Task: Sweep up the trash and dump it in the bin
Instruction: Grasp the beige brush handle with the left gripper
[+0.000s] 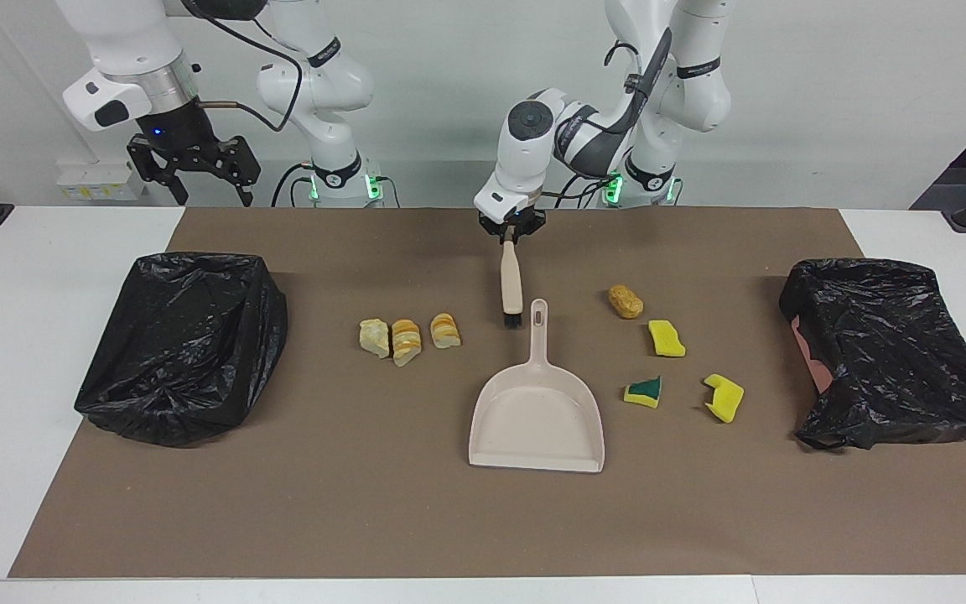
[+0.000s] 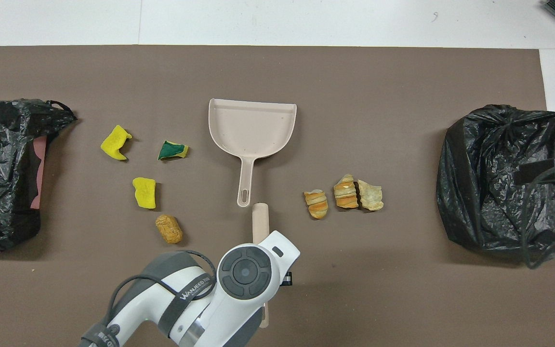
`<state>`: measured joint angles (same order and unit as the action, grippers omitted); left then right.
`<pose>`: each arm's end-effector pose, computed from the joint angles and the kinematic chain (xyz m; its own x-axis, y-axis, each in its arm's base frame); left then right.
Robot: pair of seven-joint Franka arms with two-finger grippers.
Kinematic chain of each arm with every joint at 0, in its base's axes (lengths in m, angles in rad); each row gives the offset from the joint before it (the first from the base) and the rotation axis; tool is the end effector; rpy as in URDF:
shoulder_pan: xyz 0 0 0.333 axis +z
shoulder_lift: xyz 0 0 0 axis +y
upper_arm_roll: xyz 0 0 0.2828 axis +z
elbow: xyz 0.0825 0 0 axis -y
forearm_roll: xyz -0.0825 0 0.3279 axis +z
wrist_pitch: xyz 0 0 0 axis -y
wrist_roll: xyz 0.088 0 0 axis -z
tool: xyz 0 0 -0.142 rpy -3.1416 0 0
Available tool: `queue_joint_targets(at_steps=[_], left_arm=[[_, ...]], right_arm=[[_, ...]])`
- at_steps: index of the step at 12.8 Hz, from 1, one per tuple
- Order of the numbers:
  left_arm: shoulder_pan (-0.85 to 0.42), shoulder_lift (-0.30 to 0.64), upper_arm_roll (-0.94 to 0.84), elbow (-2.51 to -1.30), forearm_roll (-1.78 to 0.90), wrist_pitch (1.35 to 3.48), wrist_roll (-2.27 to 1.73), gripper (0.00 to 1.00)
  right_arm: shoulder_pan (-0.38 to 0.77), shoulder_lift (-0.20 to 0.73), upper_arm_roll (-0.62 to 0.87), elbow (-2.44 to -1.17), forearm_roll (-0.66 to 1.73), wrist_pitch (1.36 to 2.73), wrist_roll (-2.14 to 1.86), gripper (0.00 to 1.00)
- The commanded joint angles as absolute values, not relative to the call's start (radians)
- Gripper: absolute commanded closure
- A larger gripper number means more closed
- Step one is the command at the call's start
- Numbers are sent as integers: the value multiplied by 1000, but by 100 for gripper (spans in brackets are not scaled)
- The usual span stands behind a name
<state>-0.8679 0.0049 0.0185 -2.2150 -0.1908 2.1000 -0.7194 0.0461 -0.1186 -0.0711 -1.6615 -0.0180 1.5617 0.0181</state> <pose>0.2968 -0.3599 0.3325 0.9805 -0.0261 -0.1949 -0.0206 -0.9993 0.0300 0.4644 -0.0160 0.5747 0.9989 -0.0429 0.0187 -0.0431 -0.9990 0.0093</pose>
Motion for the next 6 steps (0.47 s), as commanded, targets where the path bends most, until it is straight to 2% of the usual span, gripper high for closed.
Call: queue_joint_targets(at_steps=[1,3,6], left_arm=[[-816,-63,17,-2206,-169,1978,-701,100],[-781,-113,17,-2215,-131,1869,-701,100],[-692,-127,17,-2215,-91,1827,-667,100]], right_arm=[[38,-140,-64,-1693,-3,1571,-11,0],[41,-141,-61,-1703,-3,1569,-3,0],[40,-144,-25,-1721,-2,1563,-2,0]])
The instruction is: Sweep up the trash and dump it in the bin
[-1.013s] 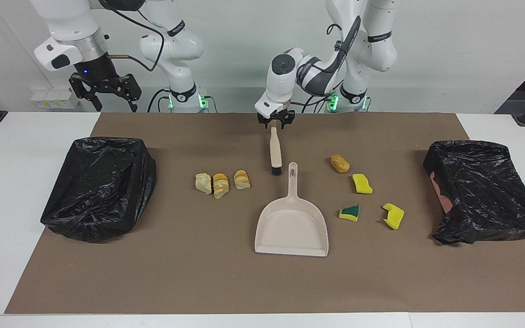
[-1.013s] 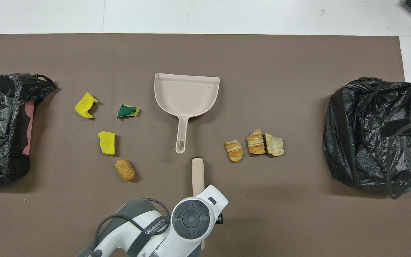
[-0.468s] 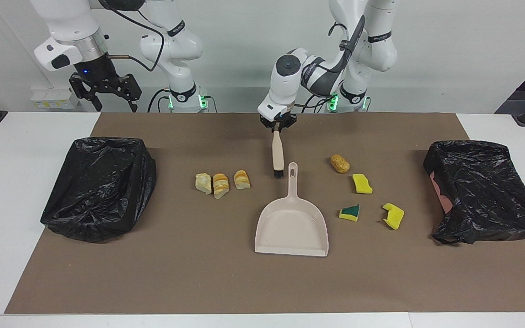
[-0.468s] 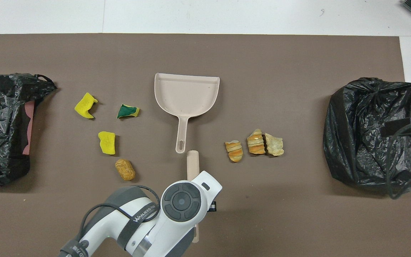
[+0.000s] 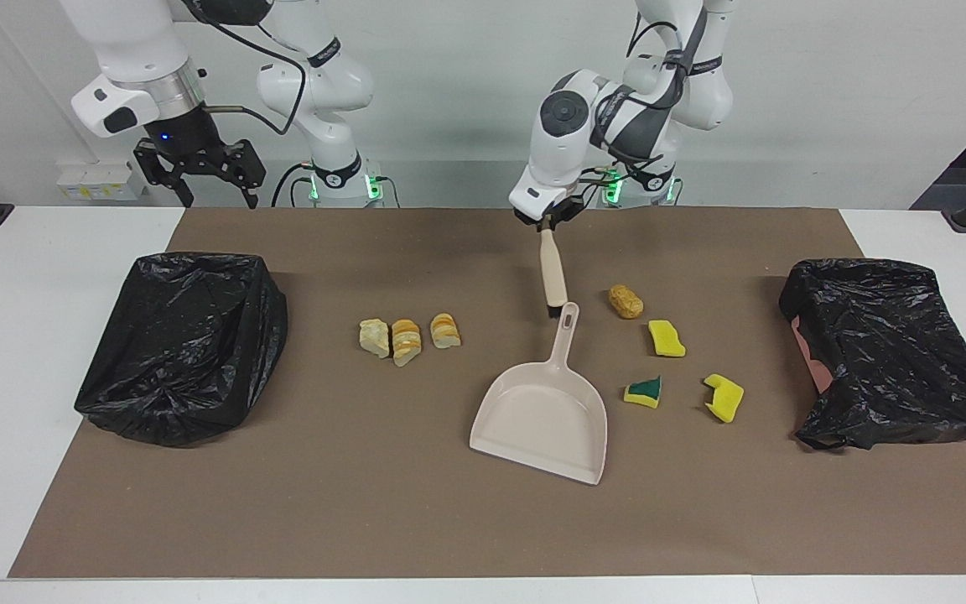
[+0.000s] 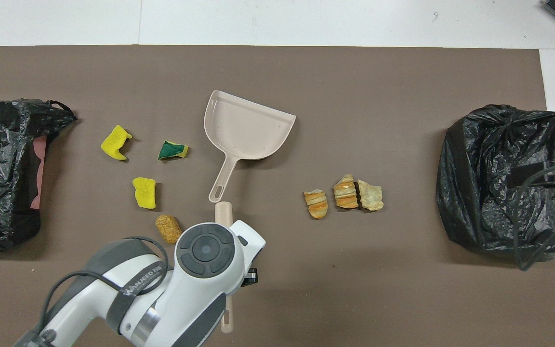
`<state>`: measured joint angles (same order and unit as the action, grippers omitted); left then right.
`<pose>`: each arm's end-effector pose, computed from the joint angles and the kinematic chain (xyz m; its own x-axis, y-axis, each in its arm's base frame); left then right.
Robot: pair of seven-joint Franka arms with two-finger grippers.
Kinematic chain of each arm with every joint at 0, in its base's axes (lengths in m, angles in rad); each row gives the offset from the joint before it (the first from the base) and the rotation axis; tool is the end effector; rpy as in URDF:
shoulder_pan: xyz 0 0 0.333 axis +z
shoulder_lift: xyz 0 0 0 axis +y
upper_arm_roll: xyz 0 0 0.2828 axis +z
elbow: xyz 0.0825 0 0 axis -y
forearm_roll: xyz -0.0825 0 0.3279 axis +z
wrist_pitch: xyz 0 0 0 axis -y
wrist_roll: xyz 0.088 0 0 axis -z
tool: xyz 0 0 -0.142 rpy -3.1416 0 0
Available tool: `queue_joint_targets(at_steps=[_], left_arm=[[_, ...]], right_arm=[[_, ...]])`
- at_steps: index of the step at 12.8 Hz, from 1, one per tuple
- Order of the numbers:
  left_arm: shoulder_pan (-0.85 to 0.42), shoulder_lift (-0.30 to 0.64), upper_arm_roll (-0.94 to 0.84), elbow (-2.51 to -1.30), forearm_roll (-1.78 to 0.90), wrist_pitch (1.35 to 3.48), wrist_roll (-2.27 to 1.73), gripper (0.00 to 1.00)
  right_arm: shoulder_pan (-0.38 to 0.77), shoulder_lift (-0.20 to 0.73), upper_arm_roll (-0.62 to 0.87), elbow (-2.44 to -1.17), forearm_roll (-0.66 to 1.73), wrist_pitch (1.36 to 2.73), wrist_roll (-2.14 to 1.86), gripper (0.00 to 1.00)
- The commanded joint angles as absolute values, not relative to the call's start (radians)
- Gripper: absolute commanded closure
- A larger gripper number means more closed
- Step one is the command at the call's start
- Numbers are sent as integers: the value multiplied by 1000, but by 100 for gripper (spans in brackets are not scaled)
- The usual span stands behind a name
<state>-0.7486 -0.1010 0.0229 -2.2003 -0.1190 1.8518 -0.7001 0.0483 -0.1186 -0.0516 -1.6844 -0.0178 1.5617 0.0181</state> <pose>0.3123 -0.2948 0.3701 0.9661 0.0308 -0.2563 0.0109 -0.9968 -0.0788 0.4634 -0.0053 0.5653 0.9998 -0.0212 -0.0040 -0.0211 -0.9997 0.0118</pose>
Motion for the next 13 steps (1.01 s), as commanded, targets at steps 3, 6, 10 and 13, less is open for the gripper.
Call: queue_joint_targets(at_steps=[3,6,10,13], left_arm=[[-574,-144,17,-2207,-60,1803,-533,100],[-493,-172,17,-2203,-57,1787,-427,100],[-391,-173,17,-2154,-37,1758,-304,100],[-273,-161,17,-2166,-37,1859,-152,100]], right_arm=[[40,-150,-5,-1741,0,1566,23,0],[40,-161,25,-1759,0,1569,83,0],[40,-163,23,-1763,2,1569,78,0],[38,-169,23,-1773,26,1571,83,0]])
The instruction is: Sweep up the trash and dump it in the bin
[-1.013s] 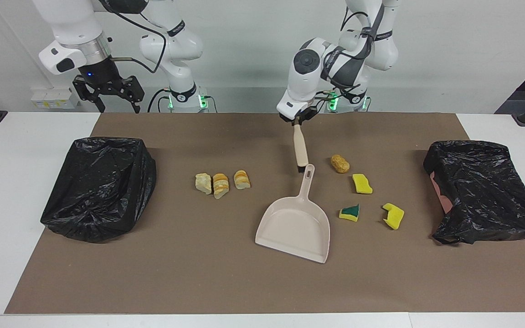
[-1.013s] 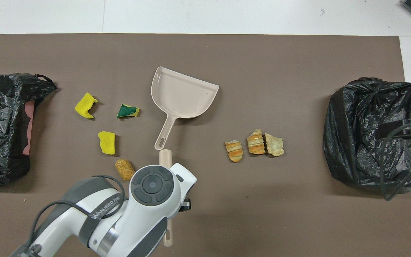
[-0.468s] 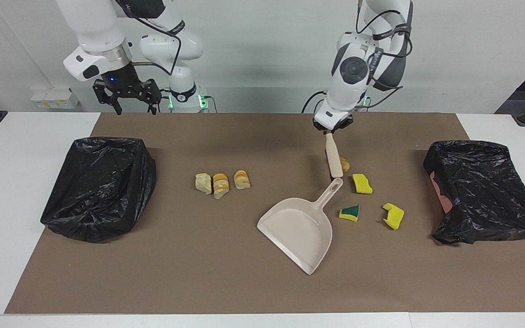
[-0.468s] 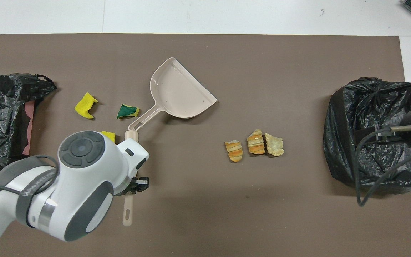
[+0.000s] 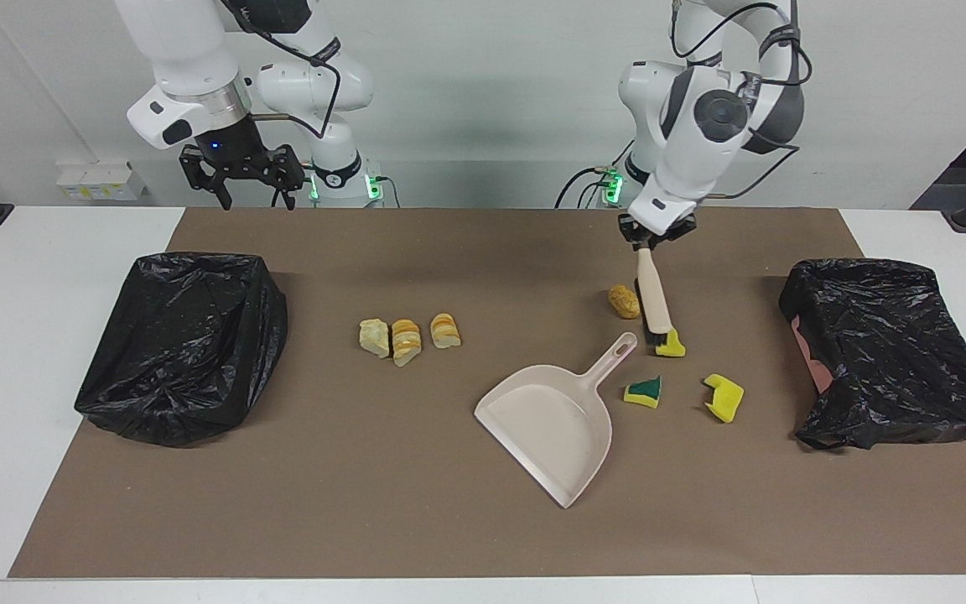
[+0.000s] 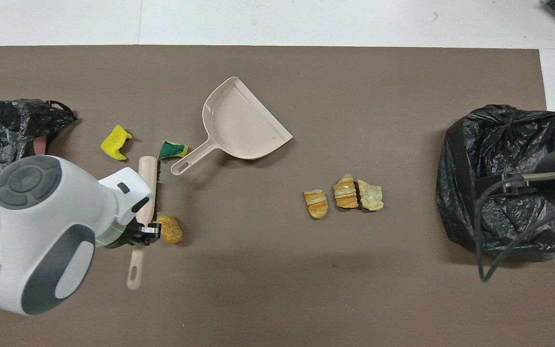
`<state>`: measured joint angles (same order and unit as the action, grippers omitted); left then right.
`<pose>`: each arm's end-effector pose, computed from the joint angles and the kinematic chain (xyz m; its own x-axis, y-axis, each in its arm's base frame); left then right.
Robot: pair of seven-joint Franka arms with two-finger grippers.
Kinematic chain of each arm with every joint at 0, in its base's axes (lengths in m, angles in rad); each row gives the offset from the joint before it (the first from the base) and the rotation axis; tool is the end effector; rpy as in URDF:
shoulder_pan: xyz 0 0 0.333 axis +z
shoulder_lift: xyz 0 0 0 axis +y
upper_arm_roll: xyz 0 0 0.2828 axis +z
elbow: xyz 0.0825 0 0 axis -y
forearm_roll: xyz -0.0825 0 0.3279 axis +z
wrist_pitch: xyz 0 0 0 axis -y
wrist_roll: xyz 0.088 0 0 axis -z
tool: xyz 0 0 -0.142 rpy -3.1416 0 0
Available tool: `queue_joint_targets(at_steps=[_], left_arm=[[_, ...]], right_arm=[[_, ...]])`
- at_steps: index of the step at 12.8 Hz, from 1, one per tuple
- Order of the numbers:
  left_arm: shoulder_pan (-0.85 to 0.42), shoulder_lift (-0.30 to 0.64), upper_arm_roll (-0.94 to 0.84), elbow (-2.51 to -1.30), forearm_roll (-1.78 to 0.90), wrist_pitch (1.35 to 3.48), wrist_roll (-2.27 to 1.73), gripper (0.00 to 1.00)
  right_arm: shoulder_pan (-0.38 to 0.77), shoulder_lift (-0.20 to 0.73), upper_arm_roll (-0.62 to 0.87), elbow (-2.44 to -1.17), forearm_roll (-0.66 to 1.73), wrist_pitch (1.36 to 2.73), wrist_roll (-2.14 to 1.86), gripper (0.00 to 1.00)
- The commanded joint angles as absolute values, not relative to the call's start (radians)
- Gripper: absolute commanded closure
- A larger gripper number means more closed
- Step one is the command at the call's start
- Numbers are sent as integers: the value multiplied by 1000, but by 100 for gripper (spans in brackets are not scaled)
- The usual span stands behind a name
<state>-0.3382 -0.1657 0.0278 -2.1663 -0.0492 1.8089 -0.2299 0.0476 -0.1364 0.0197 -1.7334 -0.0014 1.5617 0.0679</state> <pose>0.4045 -0.1356 0.4079 0.9783 -0.0642 -0.1971 -0.0646 -0.9979 0.0045 0.4551 0.0310 0.5532 0.9994 -0.0009 -0.0350 -0.0007 -1.0000 0.0065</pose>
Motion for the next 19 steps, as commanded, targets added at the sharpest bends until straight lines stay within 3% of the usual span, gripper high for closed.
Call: queue_joint_targets(at_steps=[1,4,12,16,19], left_arm=[[-267,-152,15,-2186,-38,1906,-156,100],[-329,-83,8,-2209,-58,1983,-160,100],[-669,-101,9,-2218,-179,1990,-316,100],[-638,-101,18,-2200,-170,1961,-359,100],[-481,-100,17,-2132,-108,1918,-345,100]], right_arm=[[38,-169,23,-1775,26,1569,83,0],[37,-169,23,-1776,26,1569,83,0],[32,-170,21,-1779,26,1571,75,0],[37,-169,23,-1776,29,1571,69,0],[38,-167,25,-1773,31,1575,11,0]])
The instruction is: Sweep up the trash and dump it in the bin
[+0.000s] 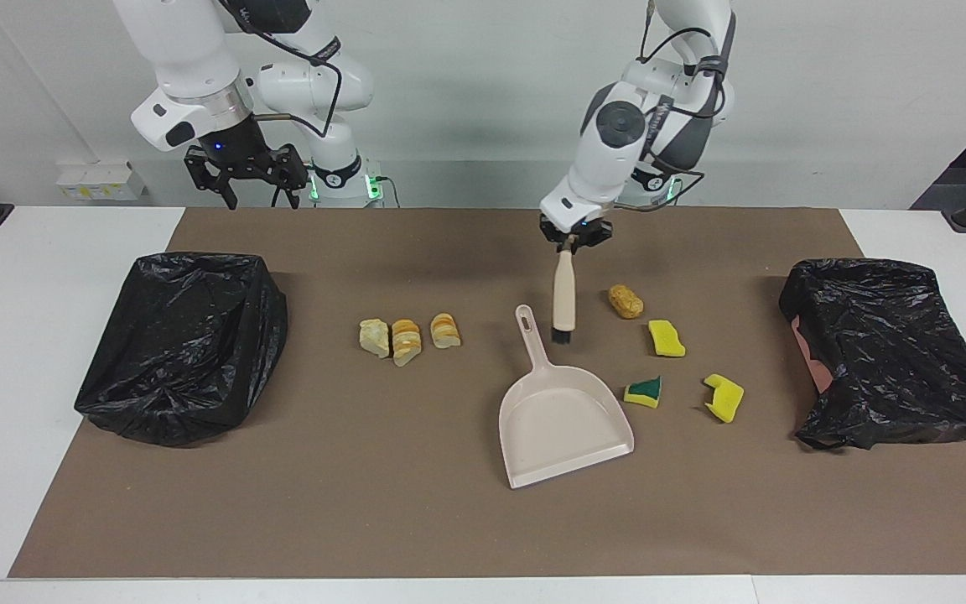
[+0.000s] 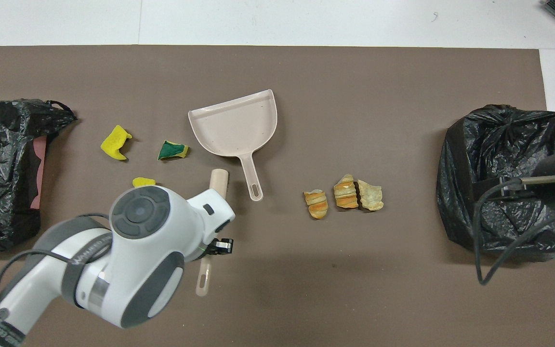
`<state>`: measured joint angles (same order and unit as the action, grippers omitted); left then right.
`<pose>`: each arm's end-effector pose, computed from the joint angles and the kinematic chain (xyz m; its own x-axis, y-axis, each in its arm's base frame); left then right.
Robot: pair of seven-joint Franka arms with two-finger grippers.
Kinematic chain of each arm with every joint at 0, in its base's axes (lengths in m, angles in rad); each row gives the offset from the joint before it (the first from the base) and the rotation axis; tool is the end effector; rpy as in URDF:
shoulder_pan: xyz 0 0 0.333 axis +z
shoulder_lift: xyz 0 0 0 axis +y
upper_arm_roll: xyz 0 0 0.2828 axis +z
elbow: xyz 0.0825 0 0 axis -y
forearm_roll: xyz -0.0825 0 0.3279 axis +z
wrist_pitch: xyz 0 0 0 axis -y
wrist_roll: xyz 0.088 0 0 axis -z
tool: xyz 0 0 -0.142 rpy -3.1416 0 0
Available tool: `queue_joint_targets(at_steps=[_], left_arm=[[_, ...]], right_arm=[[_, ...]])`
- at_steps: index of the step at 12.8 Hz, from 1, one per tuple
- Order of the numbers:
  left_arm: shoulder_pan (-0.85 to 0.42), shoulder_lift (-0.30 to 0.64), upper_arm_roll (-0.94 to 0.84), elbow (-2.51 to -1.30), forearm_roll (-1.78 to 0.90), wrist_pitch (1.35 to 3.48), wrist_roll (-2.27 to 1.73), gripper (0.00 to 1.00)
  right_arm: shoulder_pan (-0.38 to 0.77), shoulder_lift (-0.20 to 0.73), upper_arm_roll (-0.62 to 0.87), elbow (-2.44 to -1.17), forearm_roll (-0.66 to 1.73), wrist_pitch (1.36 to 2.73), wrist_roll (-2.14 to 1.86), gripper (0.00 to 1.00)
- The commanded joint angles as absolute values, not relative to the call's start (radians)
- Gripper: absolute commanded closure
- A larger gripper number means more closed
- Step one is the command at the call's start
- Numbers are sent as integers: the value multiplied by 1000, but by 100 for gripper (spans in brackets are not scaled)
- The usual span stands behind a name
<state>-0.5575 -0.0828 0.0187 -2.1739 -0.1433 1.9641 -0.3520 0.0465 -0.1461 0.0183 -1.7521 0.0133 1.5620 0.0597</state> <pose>0.3827 -0.2449 0.3791 0.9779 -0.1276 -0.1654 -0.1169 -0.9905 0.0729 0.4516 0.0317 0.5500 0.9990 0.0048 -0.0446 0.0045 -1.0000 -0.0080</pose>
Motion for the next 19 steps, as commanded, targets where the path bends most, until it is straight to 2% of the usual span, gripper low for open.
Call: queue_joint_targets(at_steps=[1,3,5,9,12,14,16,19], left_arm=[[-438,-91,17,-2123,-92,1924,-342,100],[-344,-80,17,-2120,-60,1945,-296,100],[-214,-60,17,-2120,-55,1985,-153,100],[-39,64,17,-2022,-22,2039,20,100],[37,172,17,-1965,1,2118,119,100],[48,215,17,-1968,12,2161,153,100],[37,212,15,-1979,12,2132,156,100],[0,201,12,-1980,12,2030,160,100]], right_arm=[[41,-160,43,-1760,44,1578,-35,0],[41,-155,96,-1772,49,1659,-44,0],[76,-108,135,-1770,49,1687,-20,0],[259,43,137,-1758,54,1865,129,0],[391,181,137,-1758,51,2072,221,0],[474,268,137,-1729,34,2159,312,0],[535,381,135,-1672,-39,2203,412,0],[538,477,137,-1643,-86,2267,420,0]])
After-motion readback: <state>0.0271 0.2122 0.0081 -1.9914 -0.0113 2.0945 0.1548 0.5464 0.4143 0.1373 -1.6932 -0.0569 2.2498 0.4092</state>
